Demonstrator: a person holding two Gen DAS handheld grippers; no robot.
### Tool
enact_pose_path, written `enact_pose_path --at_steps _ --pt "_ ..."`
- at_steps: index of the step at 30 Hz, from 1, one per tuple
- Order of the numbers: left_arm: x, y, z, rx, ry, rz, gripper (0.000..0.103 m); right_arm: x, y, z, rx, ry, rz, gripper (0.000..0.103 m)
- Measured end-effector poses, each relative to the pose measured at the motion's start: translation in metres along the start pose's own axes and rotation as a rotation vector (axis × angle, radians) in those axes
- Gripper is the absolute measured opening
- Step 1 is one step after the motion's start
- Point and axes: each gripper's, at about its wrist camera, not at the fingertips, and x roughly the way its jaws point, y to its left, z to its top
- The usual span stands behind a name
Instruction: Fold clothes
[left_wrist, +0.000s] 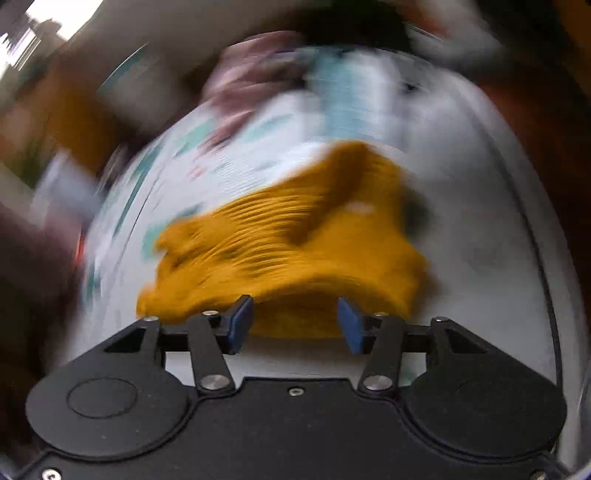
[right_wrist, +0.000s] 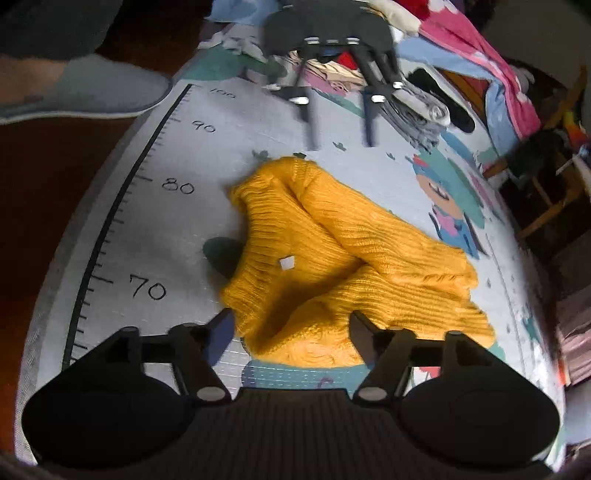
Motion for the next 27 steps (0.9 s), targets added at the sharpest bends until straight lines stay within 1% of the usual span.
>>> enact_pose_path --at_steps 2,3,6,7,9,12,14,16,18,19,20,21,22,27 --pt "0.002 -0.024 0.0 0.179 -0.021 -0.016 0.054 0.002 0.004 0.001 -0.021 0.011 -0.009 0.072" --pt "0.005 -0.029 -0.001 0.234 -0.033 -0.018 0.054 0.003 0.004 0.001 -0.027 0.015 -0.012 0.072" --pt "0.015 -0.035 -0.007 0.358 -0.045 -0.016 0.056 0.011 0.003 0.002 -0.046 0.02 -0.024 0.073" --pt "0.017 -0.035 -0.008 0.386 -0.046 -0.013 0.057 0.015 0.003 0.002 -0.058 0.019 -0.022 0.073" --pt "0.018 -0.032 -0.008 0.391 -0.052 -0.015 0.063 0.021 0.006 0.003 -0.089 0.019 -0.014 0.074" --pt "0.017 -0.032 -0.006 0.416 -0.062 -0.018 0.065 0.026 0.01 0.003 -0.109 0.019 0.008 0.077" --pt "0.02 -0.029 -0.005 0.442 -0.064 -0.043 0.066 0.029 0.01 0.002 -0.11 0.018 0.023 0.077" --pt "0.023 -0.022 -0.003 0.458 -0.056 -0.09 0.067 0.032 0.008 0.002 -0.115 0.023 0.037 0.077" --pt "0.029 -0.016 0.0 0.441 -0.031 -0.159 0.067 0.035 0.006 0.001 -0.106 0.033 0.042 0.077" --pt "0.033 -0.012 0.0 0.398 -0.012 -0.199 0.068 0.036 0.005 0.0 -0.096 0.037 0.045 0.077" --pt "0.036 -0.009 0.001 0.336 0.002 -0.239 0.072 0.036 0.003 0.0 -0.08 0.043 0.05 0.077" --pt "0.039 -0.007 0.0 0.278 0.003 -0.258 0.074 0.037 0.001 -0.001 -0.065 0.049 0.055 0.077" --pt "0.041 -0.006 -0.002 0.235 0.001 -0.262 0.077 0.037 0.0 -0.002 -0.05 0.053 0.058 0.077" --pt "0.048 0.006 -0.008 0.092 0.005 -0.28 0.08 0.039 -0.001 -0.004 -0.029 0.049 0.066 0.077"
